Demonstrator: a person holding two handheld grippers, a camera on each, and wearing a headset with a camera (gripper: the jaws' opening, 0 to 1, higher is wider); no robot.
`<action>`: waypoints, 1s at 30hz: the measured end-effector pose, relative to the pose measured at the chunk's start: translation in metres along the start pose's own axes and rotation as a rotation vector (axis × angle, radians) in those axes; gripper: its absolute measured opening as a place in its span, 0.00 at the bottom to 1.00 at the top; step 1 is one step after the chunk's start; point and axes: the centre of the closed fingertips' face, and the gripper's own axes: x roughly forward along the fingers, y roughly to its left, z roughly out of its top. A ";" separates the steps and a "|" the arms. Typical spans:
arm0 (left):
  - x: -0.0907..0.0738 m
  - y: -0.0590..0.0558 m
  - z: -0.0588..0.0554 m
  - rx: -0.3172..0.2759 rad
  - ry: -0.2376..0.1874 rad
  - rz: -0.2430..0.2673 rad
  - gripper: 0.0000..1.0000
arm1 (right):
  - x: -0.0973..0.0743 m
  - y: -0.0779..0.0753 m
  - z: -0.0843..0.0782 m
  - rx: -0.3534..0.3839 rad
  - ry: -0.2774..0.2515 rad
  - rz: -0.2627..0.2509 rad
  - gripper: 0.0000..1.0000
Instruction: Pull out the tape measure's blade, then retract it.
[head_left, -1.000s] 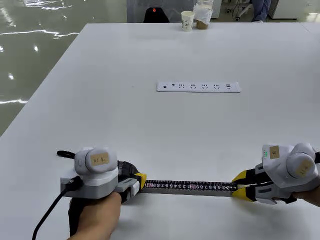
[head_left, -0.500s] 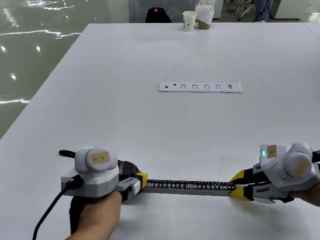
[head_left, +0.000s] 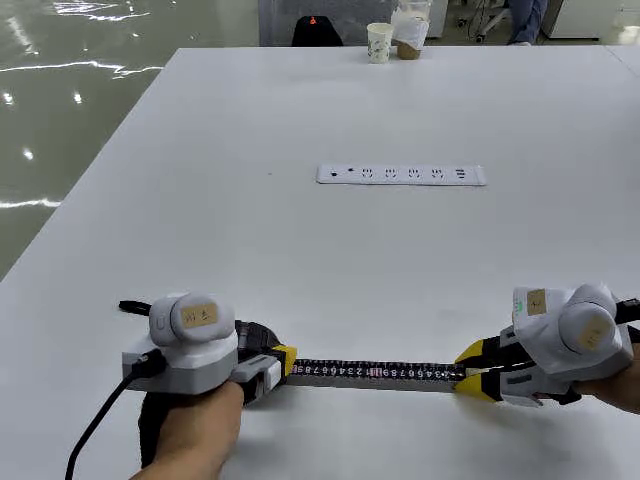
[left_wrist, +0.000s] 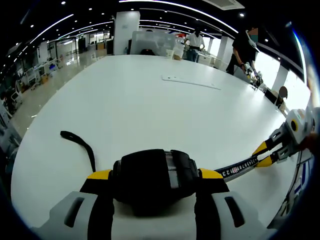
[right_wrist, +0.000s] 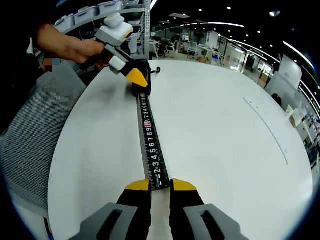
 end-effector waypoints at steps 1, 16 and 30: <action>0.000 0.000 0.000 0.001 0.000 0.000 0.60 | 0.000 0.000 0.000 -0.001 0.000 0.001 0.09; 0.000 0.000 0.000 -0.003 0.001 -0.004 0.60 | 0.005 0.001 0.006 0.000 -0.002 0.006 0.09; 0.000 0.000 0.000 -0.004 0.005 -0.008 0.60 | 0.011 0.002 0.013 0.000 -0.007 0.011 0.10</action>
